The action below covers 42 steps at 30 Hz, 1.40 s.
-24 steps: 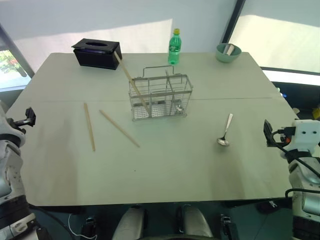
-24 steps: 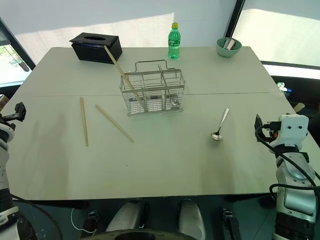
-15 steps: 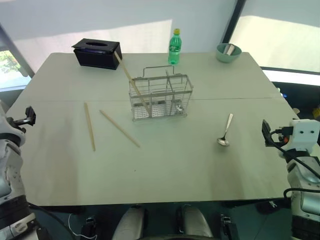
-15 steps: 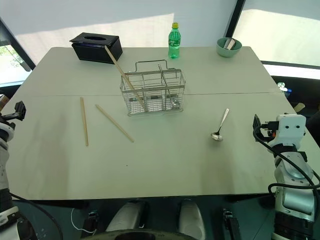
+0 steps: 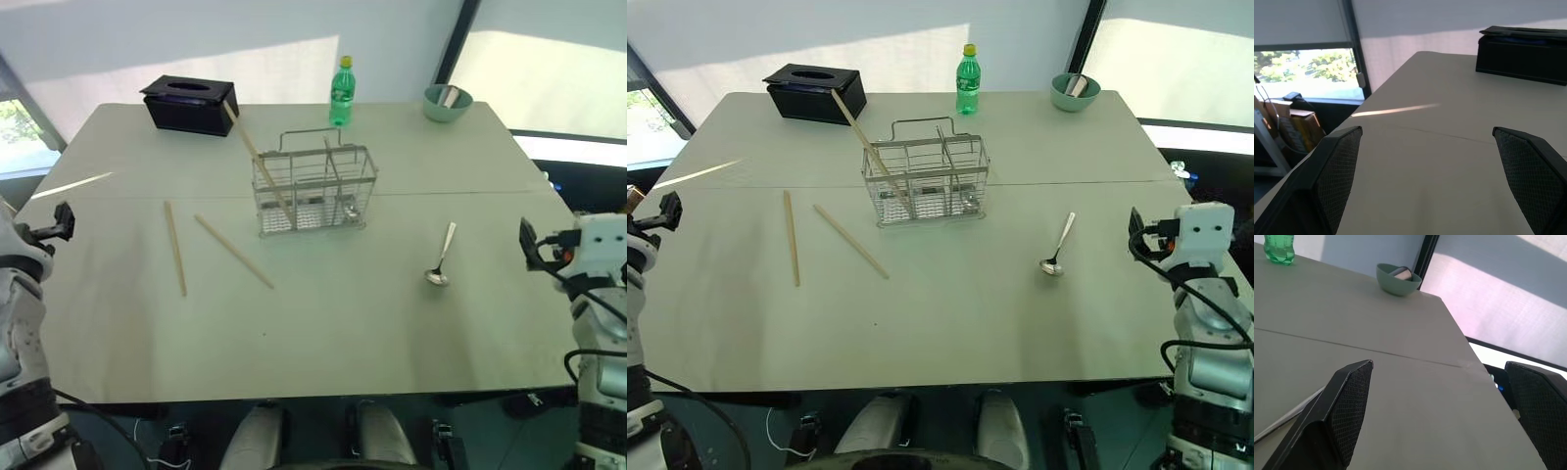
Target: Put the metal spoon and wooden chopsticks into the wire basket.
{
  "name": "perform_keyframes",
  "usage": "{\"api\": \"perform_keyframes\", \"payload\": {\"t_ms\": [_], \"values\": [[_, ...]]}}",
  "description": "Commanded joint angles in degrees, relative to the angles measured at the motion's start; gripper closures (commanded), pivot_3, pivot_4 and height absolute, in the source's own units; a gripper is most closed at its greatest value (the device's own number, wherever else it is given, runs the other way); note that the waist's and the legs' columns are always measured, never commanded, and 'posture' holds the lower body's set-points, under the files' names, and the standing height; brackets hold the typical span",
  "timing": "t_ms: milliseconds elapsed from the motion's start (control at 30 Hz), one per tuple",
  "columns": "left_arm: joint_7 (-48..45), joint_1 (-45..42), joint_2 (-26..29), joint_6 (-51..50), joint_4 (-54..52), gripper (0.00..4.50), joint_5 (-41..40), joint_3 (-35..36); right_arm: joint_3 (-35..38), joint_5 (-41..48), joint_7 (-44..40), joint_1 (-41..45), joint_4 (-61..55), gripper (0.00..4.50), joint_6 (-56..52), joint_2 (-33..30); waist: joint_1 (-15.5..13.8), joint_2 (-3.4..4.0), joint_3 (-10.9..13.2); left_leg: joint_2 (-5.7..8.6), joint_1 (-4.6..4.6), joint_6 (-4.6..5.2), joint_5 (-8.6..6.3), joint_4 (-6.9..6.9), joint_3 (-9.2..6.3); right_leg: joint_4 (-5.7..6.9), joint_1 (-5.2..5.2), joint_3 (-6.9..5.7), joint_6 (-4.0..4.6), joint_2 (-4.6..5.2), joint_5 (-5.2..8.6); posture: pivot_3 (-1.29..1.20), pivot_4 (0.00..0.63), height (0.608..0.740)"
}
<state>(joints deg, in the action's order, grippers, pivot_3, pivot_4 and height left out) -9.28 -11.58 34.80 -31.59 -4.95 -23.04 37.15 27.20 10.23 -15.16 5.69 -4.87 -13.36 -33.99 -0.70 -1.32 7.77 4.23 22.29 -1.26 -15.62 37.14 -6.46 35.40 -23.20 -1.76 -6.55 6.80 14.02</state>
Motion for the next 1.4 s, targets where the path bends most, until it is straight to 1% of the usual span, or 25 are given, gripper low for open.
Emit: {"api": "perform_keyframes", "payload": {"t_ms": [33, 133, 200, 267, 333, 400, 500, 567, 633, 733, 800, 867, 967, 1033, 1067, 1100, 1167, 1233, 1400], "values": [[-6.97, -0.89, 3.47, -3.94, -4.53, 0.0, -5.29, -1.37, 0.3, -0.52, -2.23, 2.41, 0.73, 0.05, 1.73, -3.75, -0.06, 0.0, 0.01, 0.0, 0.02, 0.0, 0.0, 0.01, 0.0, 0.0, 0.0, 0.0, 0.0, 0.0, 0.0, 0.0, 0.15, 0.667], [-15.63, -0.51, 6.79, -9.22, -8.98, 0.0, -11.47, -4.69, -1.58, -1.7, -5.83, 4.76, 3.35, 0.05, 3.79, -7.64, 0.01, 0.02, 0.02, 0.02, 0.04, 0.0, 0.0, 0.03, 0.0, -0.02, 0.01, 0.0, 0.01, 0.02, 0.0, 0.0, 0.15, 0.667], [-20.69, 0.09, 9.17, -10.48, -11.52, 0.0, -13.48, -7.16, -3.16, -2.48, -8.31, 6.22, 5.28, 0.05, 5.43, -10.13, 0.11, 0.06, 0.04, 0.01, 0.04, 0.0, 0.0, 0.03, 0.02, -0.08, 0.02, 0.0, 0.02, 0.01, 0.01, 0.0, 0.15, 0.667], [-25.54, 0.78, 11.51, -11.56, -14.61, 0.0, -15.34, -10.03, -4.9, -2.48, -11.18, 8.14, 7.07, 0.05, 4.62, -12.51, 0.19, 0.15, 0.1, -0.02, 0.04, 0.0, 0.0, 0.01, 0.03, -0.09, 0.02, 0.0, 0.03, 0.01, 0.01, 0.0, 0.15, 0.667], [-31.31, 1.16, 14.22, -12.73, -18.06, 0.0, -17.8, -13.54, -7.62, -1.19, -16.43, 10.25, 7.88, 0.05, 1.77, -15.19, 0.34, 0.28, 0.18, -0.02, 0.04, 0.0, 0.0, 0.01, 0.06, -0.1, 0.02, 0.0, 0.04, 0.02, 0.01, 0.0, 0.15, 0.667], [-37.06, 1.08, 17.02, -12.87, -20.88, 0.0, -19.46, -16.94, -11.23, 0.01, -23.38, 11.62, 6.41, 0.05, 0.35, -18.08, 0.47, 0.32, 0.21, -0.06, 0.06, 0.01, 0.0, -0.01, 0.08, -0.14, 0.02, 0.01, 0.07, 0.06, 0.03, 0.0, 0.15, 0.667], [-40.56, -0.19, 18.95, -12.84, -20.91, 0.0, -19.97, -19.4, -15.63, -0.45, -31.37, 12.65, 4.8, 0.05, 2.54, -21.89, 0.52, 0.38, 0.24, -0.1, 0.06, 0.03, -0.01, -0.05, 0.08, -0.19, 0.01, 0.0, 0.22, 0.06, 0.11, 0.0, 0.15, 0.667], [-41.78, -1.81, 19.35, -12.86, -19.94, 0.0, -20.27, -20.57, -18.52, -1.78, -37.16, 14.07, 5.79, 0.05, 7.86, -24.76, 0.45, 0.47, 0.32, -0.1, 0.06, 0.04, -0.01, -0.04, 0.08, -0.19, 0.02, -0.01, 0.22, 0.06, 0.11, 0.0, 0.15, 0.667], [-43.18, -3.44, 19.72, -13.05, -19.22, 0.0, -20.53, -21.69, -22.17, -3.66, -43.58, 17.33, 8.82, 0.05, 14.48, -27.96, 0.46, 0.52, 0.39, -0.09, 0.05, 0.04, -0.01, -0.02, 0.12, -0.21, 0.04, -0.01, 0.21, 0.06, 0.12, 0.0, 0.15, 0.667], [-44.56, -5.64, 19.69, -13.39, -18.34, 0.0, -21.08, -22.95, -29.01, -9.04, -50.92, 26.46, 17.9, 0.05, 26.11, -30.29, 0.72, 0.55, 0.44, -0.09, 0.02, 0.04, -0.01, -0.01, 0.17, -0.26, 0.07, -0.01, 0.2, 0.02, 0.11, 0.0, 0.15, 0.667], [-44.77, -6.94, 19.42, -13.41, -17.82, 0.0, -20.79, -23.96, -36.21, -16.17, -55.83, 35.23, 27.92, 0.05, 38.54, -30.36, 1.14, 0.5, 0.46, -0.07, 0.0, 0.04, -0.01, -0.02, 0.17, -0.29, 0.1, -0.02, 0.19, 0.01, 0.11, 0.0, 0.15, 0.667], [-44.88, -8.0, 19.04, -12.83, -17.41, 0.0, -20.0, -25.1, -41.86, -21.9, -58.98, 42.51, 37.21, 0.05, 48.78, -29.53, 1.63, 0.49, 0.5, -0.07, -0.05, 0.03, -0.01, -0.04, 0.18, -0.27, 0.13, -0.03, 0.16, 0.01, 0.1, 0.0, 0.15, 0.667], [-44.17, -9.04, 18.26, -12.71, -17.25, 0.0, -19.88, -25.81, -50.51, -32.43, -59.94, 52.96, 50.36, 0.05, 60.81, -26.92, 1.83, 0.48, 0.53, -0.07, -0.08, 0.02, -0.01, -0.11, 0.2, -0.2, 0.08, -0.01, 0.0, 0.0, 0.01, 0.0, 0.15, 0.667], [-43.4, -9.21, 17.8, -13.01, -17.72, 0.0, -20.26, -25.64, -55.61, -39.32, -58.33, 58.59, 57.32, 0.05, 66.88, -24.58, 1.98, 0.48, 0.56, -0.07, -0.05, 0.01, 0.0, -0.15, 0.21, -0.16, 0.0, 0.01, -0.04, -0.01, -0.01, 0.0, 0.15, 0.667], [-42.81, -8.73, 17.61, -13.24, -18.38, 0.0, -20.52, -25.18, -58.4, -43.24, -56.27, 61.05, 60.55, 0.05, 68.61, -22.7, 2.05, 0.49, 0.57, -0.07, -0.03, 0.0, 0.0, -0.16, 0.22, -0.16, -0.04, 0.03, -0.04, -0.02, -0.01, 0.0, 0.15, 0.667], [-42.23, -8.29, 17.47, -13.51, -18.97, 0.0, -20.77, -24.75, -60.61, -46.34, -54.32, 62.91, 63.2, 0.05, 69.77, -21.09, 2.29, 0.5, 0.58, -0.07, -0.02, -0.03, 0.02, -0.15, 0.2, -0.14, -0.06, 0.03, -0.05, -0.03, -0.02, 0.0, 0.15, 0.667], [-41.24, -7.49, 17.34, -14.11, -20.08, 0.0, -21.39, -23.97, -63.91, -50.98, -50.57, 65.66, 67.45, 0.05, 71.41, -18.68, 2.48, 0.47, 0.57, -0.07, -0.02, -0.39, 0.23, -0.17, 0.16, -0.11, -0.08, 0.04, -0.04, -0.05, -0.02, 0.0, 0.15, 0.667], [-40.09, -6.02, 17.49, -15.31, -22.03, 0.0, -22.57, -22.43, -66.97, -55.31, -45.32, 67.59, 70.49, 0.05, 71.99, -15.62, 2.76, 0.46, 0.57, -0.07, -0.03, -0.46, 0.27, -0.17, 0.15, -0.08, -0.07, 0.05, -0.04, -0.05, -0.01, 0.0, 0.15, 0.667], [-38.34, -3.43, 18.29, -17.26, -24.94, 0.0, -24.6, -19.57, -71.69, -61.58, -37.3, 70.17, 75.02, 0.05, 72.84, -10.68, 2.88, 0.44, 0.57, -0.03, -0.03, -0.54, 0.31, -0.15, 0.05, 0.02, -0.06, 0.05, 0.03, -0.07, 0.01, 0.0, 0.15, 0.667]]}}
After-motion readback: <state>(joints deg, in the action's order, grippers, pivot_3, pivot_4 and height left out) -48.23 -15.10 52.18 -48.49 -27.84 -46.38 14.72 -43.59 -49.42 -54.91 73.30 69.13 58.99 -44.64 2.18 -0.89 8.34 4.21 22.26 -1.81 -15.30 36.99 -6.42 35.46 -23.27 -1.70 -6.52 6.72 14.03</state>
